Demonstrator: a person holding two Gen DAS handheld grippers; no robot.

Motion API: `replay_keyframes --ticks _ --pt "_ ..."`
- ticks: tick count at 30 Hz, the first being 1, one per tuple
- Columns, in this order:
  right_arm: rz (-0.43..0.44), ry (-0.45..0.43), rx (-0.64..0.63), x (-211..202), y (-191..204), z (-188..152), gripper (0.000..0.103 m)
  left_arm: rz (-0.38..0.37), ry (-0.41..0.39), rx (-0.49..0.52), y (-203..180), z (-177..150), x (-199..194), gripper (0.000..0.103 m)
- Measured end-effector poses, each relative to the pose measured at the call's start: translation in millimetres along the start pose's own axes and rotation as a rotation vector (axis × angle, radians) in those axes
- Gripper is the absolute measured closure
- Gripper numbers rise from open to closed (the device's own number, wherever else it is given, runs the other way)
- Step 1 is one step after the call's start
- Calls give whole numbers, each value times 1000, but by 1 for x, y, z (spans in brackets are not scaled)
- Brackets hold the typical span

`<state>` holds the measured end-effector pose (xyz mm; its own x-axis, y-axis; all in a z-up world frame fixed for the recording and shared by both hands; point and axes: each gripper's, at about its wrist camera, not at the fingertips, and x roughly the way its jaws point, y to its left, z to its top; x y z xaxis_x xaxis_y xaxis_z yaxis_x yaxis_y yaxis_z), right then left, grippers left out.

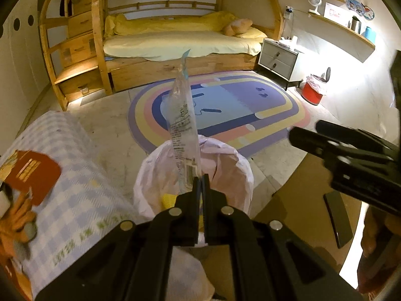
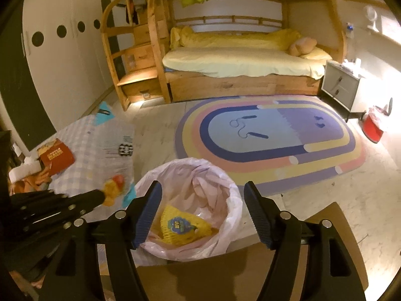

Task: Collect trash
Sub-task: 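Drop the yellow net into the bin with the right gripper while the left grasps a clear bag, then return the right gripper to the table and grasp a white paper sheet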

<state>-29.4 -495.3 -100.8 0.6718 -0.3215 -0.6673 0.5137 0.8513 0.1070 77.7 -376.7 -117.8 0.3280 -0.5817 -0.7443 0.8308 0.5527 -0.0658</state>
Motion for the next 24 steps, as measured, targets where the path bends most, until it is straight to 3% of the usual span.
replay_keyframes --ticks 3,5,6,15,20,24 --pt "-7 -6 3 -1 -2 2 34 2 8 -17 5 3 6 91" --pt "-8 -8 3 -3 -2 2 32 3 8 -36 10 3 5 70" --pt "-7 -10 2 -4 0 2 32 10 4 -50 14 1 2 65" --pt "34 -45 -14 -34 22 2 31 110 -45 -105 43 -16 -51 63" --pt "106 -58 -28 -56 46 -2 31 170 -66 -125 54 -36 -92 63" --pt "164 -57 -82 -70 76 -6 31 224 -102 -170 69 -59 -136 53"
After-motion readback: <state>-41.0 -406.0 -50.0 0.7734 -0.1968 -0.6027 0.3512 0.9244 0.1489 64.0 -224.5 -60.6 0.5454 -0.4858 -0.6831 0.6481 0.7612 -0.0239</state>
